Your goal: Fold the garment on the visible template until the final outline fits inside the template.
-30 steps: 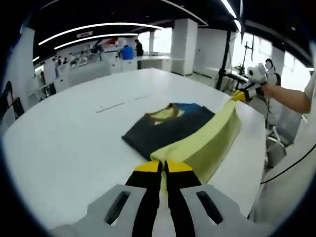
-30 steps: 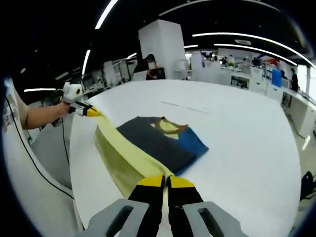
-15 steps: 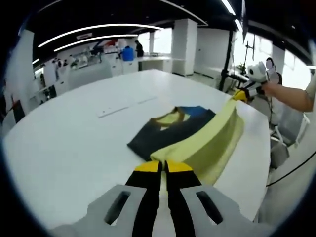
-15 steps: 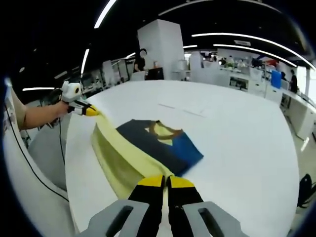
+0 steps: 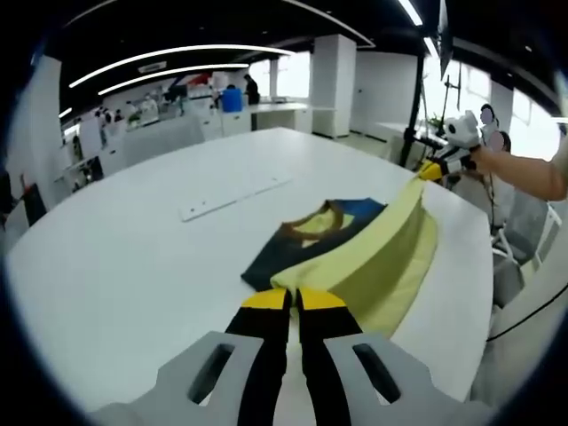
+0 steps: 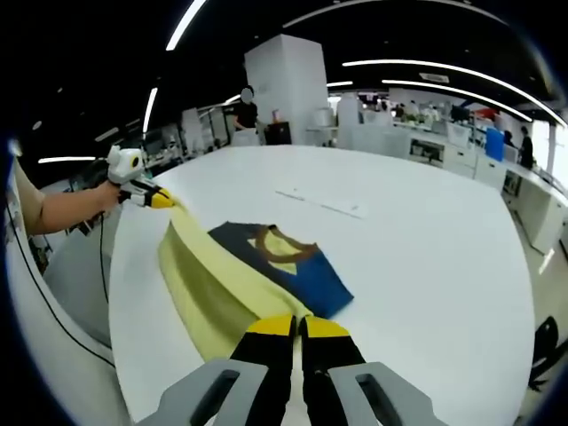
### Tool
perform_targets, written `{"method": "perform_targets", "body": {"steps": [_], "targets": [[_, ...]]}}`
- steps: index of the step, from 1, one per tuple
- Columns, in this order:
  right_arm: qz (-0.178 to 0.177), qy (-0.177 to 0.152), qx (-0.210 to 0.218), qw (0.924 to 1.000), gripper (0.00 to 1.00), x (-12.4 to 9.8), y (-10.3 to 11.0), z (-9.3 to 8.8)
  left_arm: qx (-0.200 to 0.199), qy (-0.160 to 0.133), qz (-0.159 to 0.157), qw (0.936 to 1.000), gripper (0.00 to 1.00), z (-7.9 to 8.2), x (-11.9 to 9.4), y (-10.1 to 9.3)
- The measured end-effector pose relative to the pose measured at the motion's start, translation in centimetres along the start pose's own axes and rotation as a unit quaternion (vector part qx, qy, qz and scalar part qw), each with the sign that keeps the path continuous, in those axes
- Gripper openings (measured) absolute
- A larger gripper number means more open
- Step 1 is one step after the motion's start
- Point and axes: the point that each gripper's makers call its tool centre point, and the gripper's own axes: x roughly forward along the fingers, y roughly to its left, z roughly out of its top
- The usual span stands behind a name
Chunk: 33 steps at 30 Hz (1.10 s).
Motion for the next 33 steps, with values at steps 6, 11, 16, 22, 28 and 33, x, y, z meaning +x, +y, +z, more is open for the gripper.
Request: {"method": "perform_targets", "body": {"steps": [6,11,16,22,28,33], "targets": [[-0.004,-0.001,-0.005,1.0,0.0,0.4,-0.7,1.1,0.003,-0.001,0.002,1.0,0.0,0.6,0.7,0.8],[-0.007,0.0,-0.009,0.9999,0.0,0.9,-1.4,1.9,0.002,-0.003,0.003,1.0,0.0,1.1,1.2,1.5],[-0.012,0.0,-0.01,0.9999,0.0,1.6,-2.3,2.7,0.0,-0.005,0.008,1.0,0.0,1.7,1.9,2.3],[-0.016,0.0,-0.007,0.9998,0.0,2.6,-3.2,3.5,0.005,-0.003,0.012,0.9999,0.0,2.3,2.6,3.2],[-0.022,0.006,-0.008,0.9997,0.0,3.8,-4.3,3.9,0.007,0.005,0.017,0.9998,0.0,2.5,3.7,4.2],[-0.026,0.01,-0.006,0.9996,0.0,4.7,-5.1,4.1,0.008,0.013,0.019,0.9997,0.0,2.4,4.6,4.9]]}}
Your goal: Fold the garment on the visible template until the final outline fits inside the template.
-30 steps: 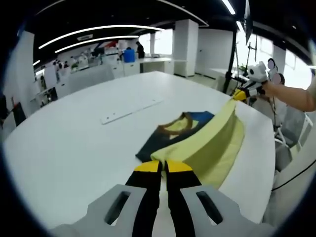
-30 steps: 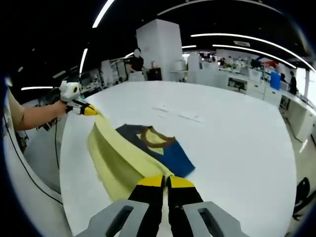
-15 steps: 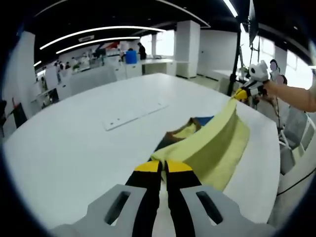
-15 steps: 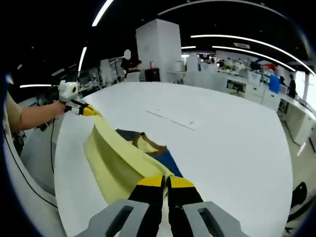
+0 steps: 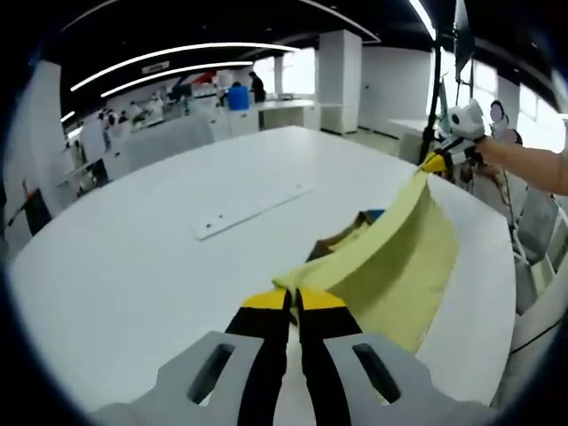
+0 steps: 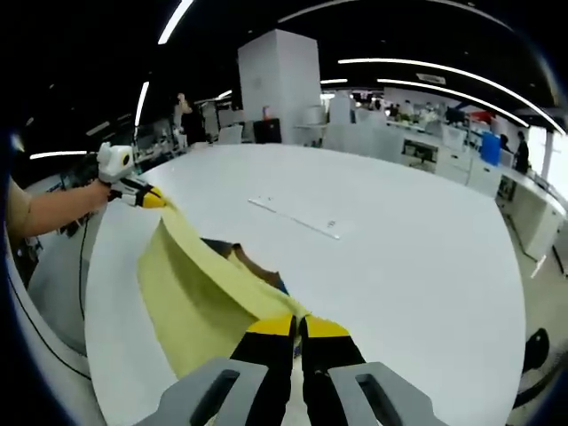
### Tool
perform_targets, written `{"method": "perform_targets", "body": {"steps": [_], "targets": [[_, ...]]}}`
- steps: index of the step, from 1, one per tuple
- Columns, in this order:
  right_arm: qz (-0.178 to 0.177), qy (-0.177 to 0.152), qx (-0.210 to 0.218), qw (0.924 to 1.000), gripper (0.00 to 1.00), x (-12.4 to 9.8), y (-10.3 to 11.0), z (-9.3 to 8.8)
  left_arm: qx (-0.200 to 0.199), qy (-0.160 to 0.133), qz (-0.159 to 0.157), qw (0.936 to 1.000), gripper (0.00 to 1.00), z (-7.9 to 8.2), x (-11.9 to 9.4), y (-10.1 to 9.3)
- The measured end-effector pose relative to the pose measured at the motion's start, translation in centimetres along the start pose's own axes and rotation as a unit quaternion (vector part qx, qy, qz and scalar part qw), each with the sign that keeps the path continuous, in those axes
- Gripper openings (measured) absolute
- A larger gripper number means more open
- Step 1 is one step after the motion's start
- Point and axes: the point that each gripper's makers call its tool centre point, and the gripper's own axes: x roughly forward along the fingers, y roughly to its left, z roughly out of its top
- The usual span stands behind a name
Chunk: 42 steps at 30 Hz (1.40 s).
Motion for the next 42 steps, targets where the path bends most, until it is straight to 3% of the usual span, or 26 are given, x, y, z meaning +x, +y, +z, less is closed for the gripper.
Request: {"method": "perform_targets", "body": {"steps": [6,15,26,32,36,39,42], "targets": [[-0.005,0.008,0.005,0.9999,0.0,1.2,-0.9,-0.3,-0.009,0.002,0.005,0.9999,0.0,0.1,1.1,0.8],[-0.009,0.036,0.016,0.9992,0.0,3.6,-1.9,-2.2,-0.036,0.018,0.011,0.9991,0.0,-1.3,3.3,1.7],[-0.014,0.079,0.021,0.9965,0.0,6.5,-2.6,-5.2,-0.054,0.062,0.02,0.9964,0.0,-4.4,6.1,2.2],[-0.017,0.097,0.012,0.995,0.0,7.3,-2.5,-6.4,-0.082,0.08,0.028,0.993,0.01,-6.2,6.9,2.4],[-0.024,0.082,-0.007,0.9963,0.08,6.8,-2.7,-5.6,-0.082,0.078,0.03,0.9931,0.04,-6.1,6.4,2.5],[-0.022,0.049,-0.021,0.9983,0.13,6.0,-2.8,-4.2,-0.064,0.052,0.028,0.9962,0.14,-5.0,5.5,2.9],[0.002,0.033,-0.053,0.9981,0.14,5.7,-1.8,-3.2,-0.039,0.012,0.013,0.9991,0.19,-3.0,4.8,2.8]]}}
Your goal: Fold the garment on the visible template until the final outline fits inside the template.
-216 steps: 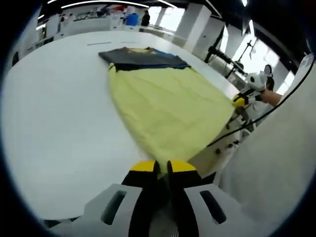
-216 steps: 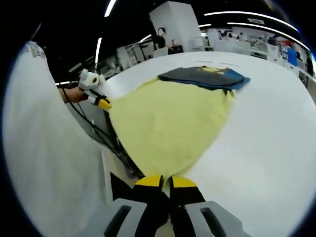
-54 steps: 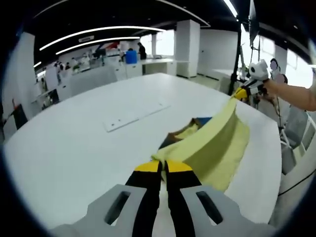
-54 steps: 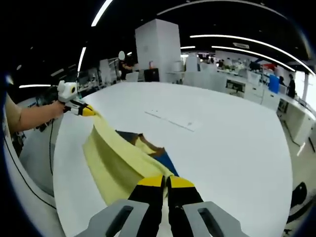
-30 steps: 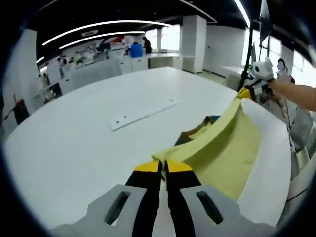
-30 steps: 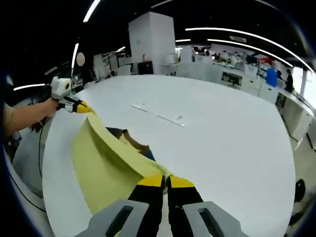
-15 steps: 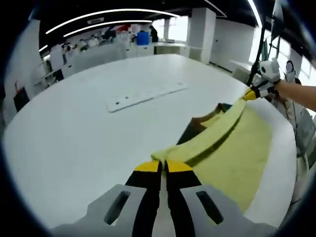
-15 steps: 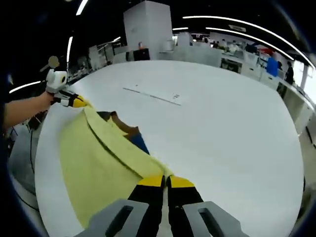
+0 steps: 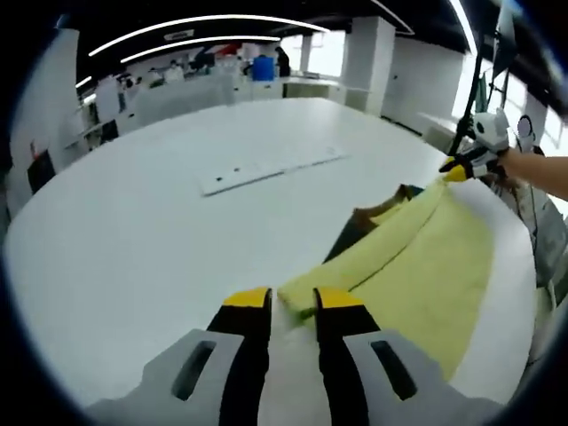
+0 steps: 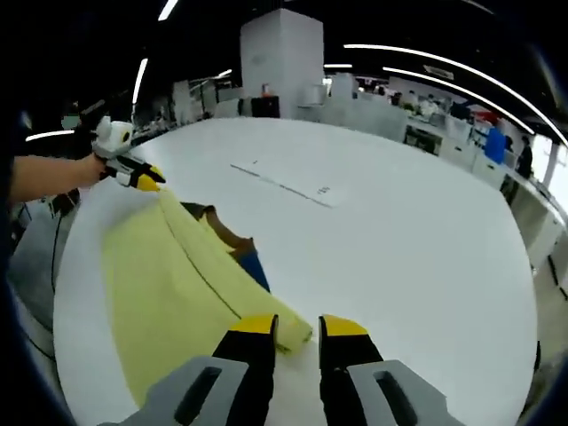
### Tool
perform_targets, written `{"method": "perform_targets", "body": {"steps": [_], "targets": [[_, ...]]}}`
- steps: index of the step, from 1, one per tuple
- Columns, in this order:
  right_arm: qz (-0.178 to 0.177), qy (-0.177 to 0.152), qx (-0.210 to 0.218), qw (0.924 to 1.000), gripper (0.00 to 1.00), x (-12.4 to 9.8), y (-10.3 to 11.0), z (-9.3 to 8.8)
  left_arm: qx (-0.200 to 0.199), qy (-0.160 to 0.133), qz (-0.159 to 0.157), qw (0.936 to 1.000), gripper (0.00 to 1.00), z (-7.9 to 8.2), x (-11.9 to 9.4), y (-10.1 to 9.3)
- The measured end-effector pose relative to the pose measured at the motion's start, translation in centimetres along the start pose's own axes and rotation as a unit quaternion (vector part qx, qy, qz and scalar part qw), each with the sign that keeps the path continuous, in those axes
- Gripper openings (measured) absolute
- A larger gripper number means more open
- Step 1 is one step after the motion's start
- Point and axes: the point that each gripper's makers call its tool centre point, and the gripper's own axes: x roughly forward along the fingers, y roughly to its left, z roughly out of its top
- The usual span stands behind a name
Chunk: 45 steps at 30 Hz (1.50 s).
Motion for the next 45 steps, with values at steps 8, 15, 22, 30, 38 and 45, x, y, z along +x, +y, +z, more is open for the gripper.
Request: {"method": "perform_targets", "body": {"steps": [8,15,22,30,38,45], "targets": [[0.055,0.04,-0.091,0.9935,0.13,1.7,3.2,-1.5,0.087,0.02,-0.062,0.9941,0.24,-0.5,1.2,-3.4],[0.053,0.056,-0.118,0.99,0.1,2.9,3.7,-1.9,0.15,0.052,-0.082,0.9839,0.23,-1.3,2.9,-5.2],[0.05,0.068,-0.132,0.9877,0.09,3.6,3.7,-1.7,0.188,0.092,-0.078,0.9747,0.15,-2.7,4.1,-4.9],[0.056,0.086,-0.148,0.9836,0.09,4.0,3.9,-2.2,0.199,0.097,-0.061,0.9733,0.1,-2.4,4.6,-3.8],[0.057,0.092,-0.124,0.9865,0.03,4.2,3.7,-2.2,0.232,0.113,-0.063,0.964,0.0,-2.6,4.7,-3.9],[0.043,0.1,-0.128,0.9859,0.0,3.9,3.4,-1.8,0.231,0.122,-0.058,0.9636,0.0,-2.6,4.4,-3.6]]}}
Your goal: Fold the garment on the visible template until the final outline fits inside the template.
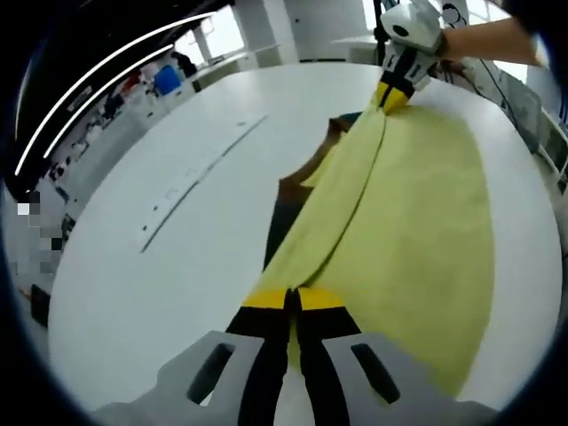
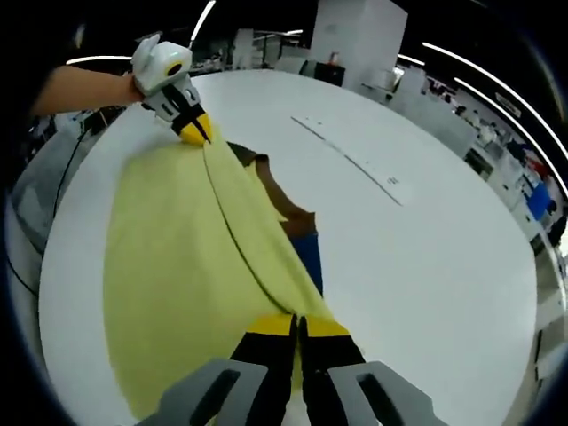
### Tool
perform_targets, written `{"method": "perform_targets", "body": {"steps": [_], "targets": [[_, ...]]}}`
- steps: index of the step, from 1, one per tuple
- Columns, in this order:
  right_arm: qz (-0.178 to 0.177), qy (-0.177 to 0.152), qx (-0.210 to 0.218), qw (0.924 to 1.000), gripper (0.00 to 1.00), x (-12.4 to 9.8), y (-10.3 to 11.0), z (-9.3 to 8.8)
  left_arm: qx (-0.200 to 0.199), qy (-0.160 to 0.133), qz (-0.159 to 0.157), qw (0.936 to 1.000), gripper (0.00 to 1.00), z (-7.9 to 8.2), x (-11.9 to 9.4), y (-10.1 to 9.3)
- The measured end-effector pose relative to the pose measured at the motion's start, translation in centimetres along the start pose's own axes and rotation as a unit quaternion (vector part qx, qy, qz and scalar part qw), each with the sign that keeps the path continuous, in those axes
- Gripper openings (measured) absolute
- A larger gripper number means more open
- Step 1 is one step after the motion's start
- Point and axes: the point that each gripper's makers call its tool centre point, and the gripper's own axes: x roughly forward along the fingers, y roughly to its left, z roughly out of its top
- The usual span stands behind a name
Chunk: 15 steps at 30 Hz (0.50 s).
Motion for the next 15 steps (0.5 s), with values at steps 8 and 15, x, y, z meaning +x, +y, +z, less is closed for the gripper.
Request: {"method": "perform_targets", "body": {"steps": [8,15], "targets": [[-0.013,-0.059,0.081,0.9949,0.0,-1.4,-2.0,2.4,-0.045,-0.038,0.017,0.9981,0.0,2.3,-1.2,2.0],[-0.057,-0.058,0.131,0.9879,0.05,-0.4,-4.2,2.7,-0.163,-0.028,0.059,0.9845,0.0,2.1,-0.5,4.2]]}}
